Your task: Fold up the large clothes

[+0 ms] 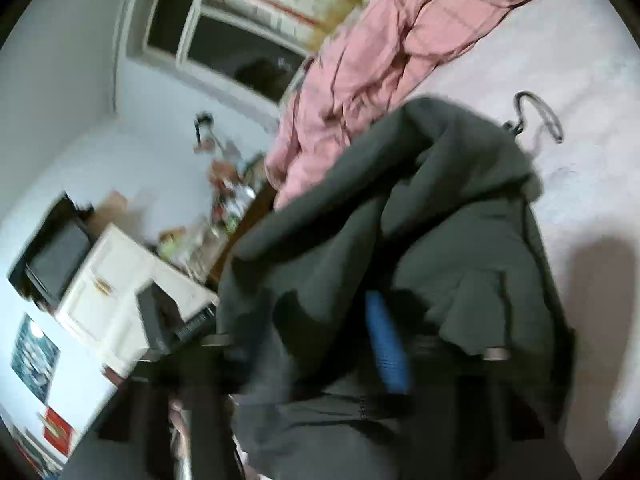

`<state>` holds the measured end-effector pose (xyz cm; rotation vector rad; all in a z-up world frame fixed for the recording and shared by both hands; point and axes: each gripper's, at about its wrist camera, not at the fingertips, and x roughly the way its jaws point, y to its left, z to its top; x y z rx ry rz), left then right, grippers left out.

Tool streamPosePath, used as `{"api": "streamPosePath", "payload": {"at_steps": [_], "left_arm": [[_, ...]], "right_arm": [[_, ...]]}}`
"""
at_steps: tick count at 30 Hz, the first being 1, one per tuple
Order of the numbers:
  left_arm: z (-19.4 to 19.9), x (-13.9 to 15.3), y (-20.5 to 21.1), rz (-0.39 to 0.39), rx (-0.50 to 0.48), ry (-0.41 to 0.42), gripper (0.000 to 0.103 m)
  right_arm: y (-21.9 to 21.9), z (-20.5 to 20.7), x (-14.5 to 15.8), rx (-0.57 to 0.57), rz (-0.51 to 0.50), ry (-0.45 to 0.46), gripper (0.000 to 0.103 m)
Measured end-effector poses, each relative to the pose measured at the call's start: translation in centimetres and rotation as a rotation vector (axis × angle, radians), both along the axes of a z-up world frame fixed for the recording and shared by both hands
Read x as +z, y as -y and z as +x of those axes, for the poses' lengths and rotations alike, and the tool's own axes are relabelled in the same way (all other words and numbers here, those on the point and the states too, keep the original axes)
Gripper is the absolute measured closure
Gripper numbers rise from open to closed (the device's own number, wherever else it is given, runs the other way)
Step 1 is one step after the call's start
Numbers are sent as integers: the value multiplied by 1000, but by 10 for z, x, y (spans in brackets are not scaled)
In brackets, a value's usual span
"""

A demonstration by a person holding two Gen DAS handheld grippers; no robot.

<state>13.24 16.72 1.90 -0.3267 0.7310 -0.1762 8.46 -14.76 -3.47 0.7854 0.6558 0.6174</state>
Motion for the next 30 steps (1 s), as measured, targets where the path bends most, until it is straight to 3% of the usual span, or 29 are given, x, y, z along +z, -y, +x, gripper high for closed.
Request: {"api": "streamPosePath", "payload": {"at_steps": [2,3,4,6,8,13,15,18,22,24,26,30], "left_arm": [[-2,2,-1,16,19,15,69],[-1,2,-3,16,36,14,71],[-1,2,-7,6,52,12,72],[2,1,-14,-10,58,-12,84],[5,-2,-18,19,75,-38,91],[4,-3,-27,-30,66,-23,91],[-3,6,-27,-46,47,30,91],[-23,26,-14,0,4,149,82],[-49,47,14,59,-82,279,80],[-54,48,32,80,-134,286,80],[-55,45,51,116,-182,274,80],[-54,31,85,234,-233,246,75]], "right_arm": [[-6,-4,4,-3,-40,39,91],[-8,-10,7,-16,-69,70,95],[-9,-16,10,-29,-101,94,95],[-16,-33,16,-69,-207,141,96],[-19,-53,16,-71,-268,161,96],[-22,-88,4,-95,-385,204,98],[-22,-87,-7,-101,-410,175,98],[-14,-88,-6,-99,-391,162,98],[-32,-91,2,-97,-563,194,98],[-35,-95,3,-99,-600,205,98],[-32,-98,4,-96,-574,203,98],[-35,-101,-1,-76,-624,200,98]]}}
